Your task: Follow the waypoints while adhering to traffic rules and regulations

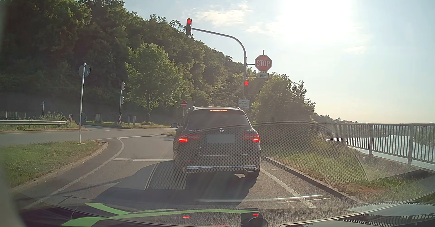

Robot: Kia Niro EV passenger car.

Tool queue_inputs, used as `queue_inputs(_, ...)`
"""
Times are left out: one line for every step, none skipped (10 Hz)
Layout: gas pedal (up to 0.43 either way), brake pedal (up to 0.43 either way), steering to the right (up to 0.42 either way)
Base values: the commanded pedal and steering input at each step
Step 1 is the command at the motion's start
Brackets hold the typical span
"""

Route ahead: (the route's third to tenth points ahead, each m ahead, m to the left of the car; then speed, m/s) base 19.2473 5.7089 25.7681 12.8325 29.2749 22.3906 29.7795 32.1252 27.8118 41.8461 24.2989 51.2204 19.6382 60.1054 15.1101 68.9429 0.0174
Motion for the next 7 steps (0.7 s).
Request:
queue_inputs(0.0,0.25,-0.048)
queue_inputs(0.0,0.256,-0.048)
queue_inputs(0.0,0.256,-0.048)
queue_inputs(0.0,0.256,-0.048)
queue_inputs(0.0,0.262,-0.048)
queue_inputs(0.0,0.262,-0.048)
queue_inputs(0.0,0.262,-0.048)
